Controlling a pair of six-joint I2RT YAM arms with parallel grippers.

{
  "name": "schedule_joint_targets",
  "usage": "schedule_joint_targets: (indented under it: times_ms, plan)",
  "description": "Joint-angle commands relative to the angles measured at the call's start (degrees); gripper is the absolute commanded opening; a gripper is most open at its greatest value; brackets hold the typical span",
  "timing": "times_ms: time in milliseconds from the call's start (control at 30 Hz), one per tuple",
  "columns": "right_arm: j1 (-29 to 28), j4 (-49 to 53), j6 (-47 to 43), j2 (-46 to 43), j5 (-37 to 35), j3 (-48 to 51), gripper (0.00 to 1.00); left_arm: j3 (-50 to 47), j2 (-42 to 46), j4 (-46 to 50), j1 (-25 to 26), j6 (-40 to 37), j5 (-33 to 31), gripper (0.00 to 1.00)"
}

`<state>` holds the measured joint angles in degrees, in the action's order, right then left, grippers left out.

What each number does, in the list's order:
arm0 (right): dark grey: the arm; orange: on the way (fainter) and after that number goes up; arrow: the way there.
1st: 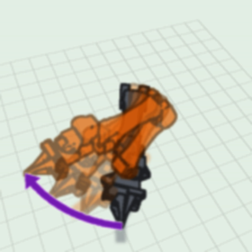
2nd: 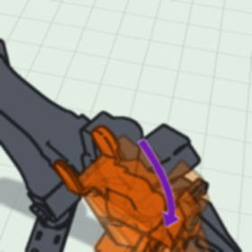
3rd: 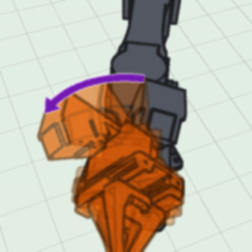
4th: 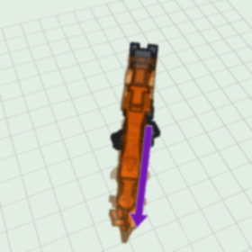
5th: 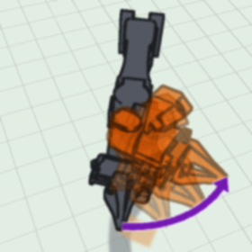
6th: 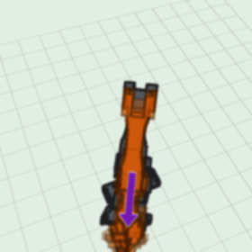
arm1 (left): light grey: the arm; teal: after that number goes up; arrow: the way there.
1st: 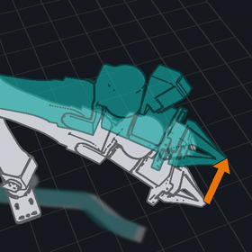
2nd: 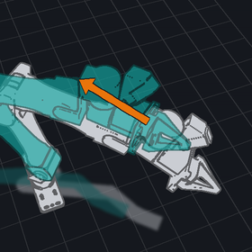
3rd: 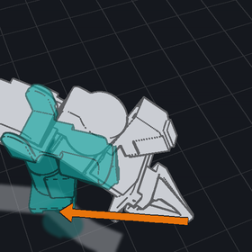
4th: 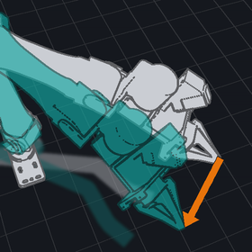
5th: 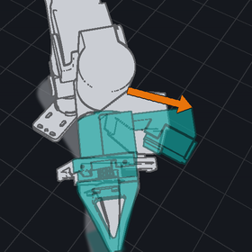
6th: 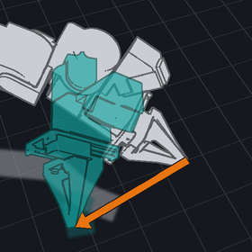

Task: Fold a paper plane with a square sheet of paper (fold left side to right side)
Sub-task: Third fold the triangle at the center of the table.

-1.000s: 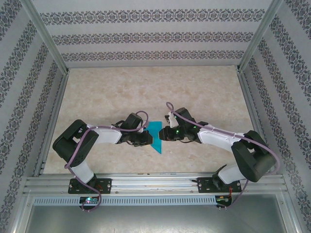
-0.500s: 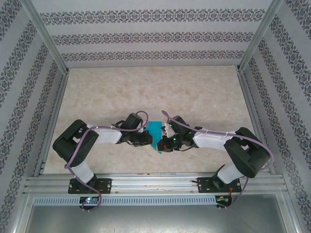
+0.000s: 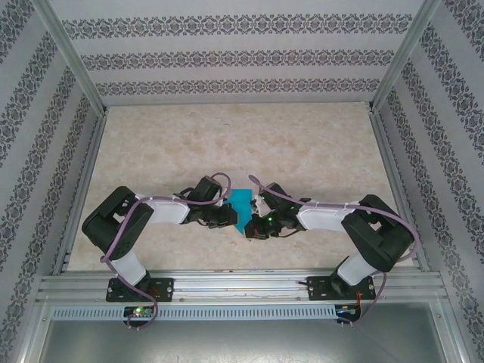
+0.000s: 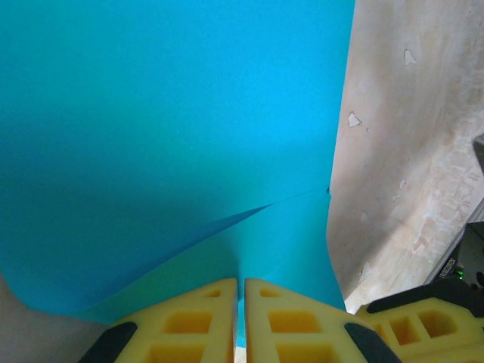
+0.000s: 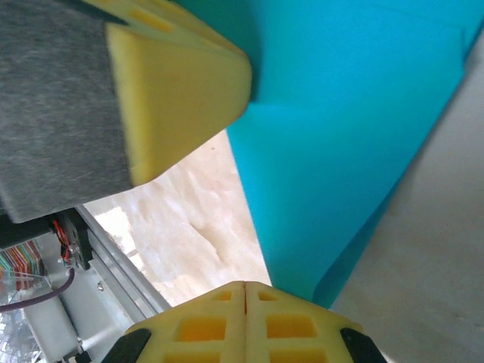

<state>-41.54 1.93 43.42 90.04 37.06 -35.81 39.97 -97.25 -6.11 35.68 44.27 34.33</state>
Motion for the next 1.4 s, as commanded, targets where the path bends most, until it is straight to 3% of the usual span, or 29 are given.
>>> schedule_joint_targets:
  times_ms: [0, 867, 1367]
  plan:
    - [-0.6, -0.3, 0.2, 1.1, -0.9, 0.7, 0.04, -1.4, -2.2, 1.5, 0.7, 0.4, -2.2, 0.13]
    - [-0.6, 2.8, 0.1, 2.5, -2.1, 2.0, 0.05, -0.7, -2.4, 2.5, 0.7, 0.1, -2.4, 0.13]
    - [-1.3, 10.5, -1.1, -5.0, -1.4, 4.3, 0.03, -0.5, -2.7, 2.3, 0.7, 0.4, -2.4, 0.13]
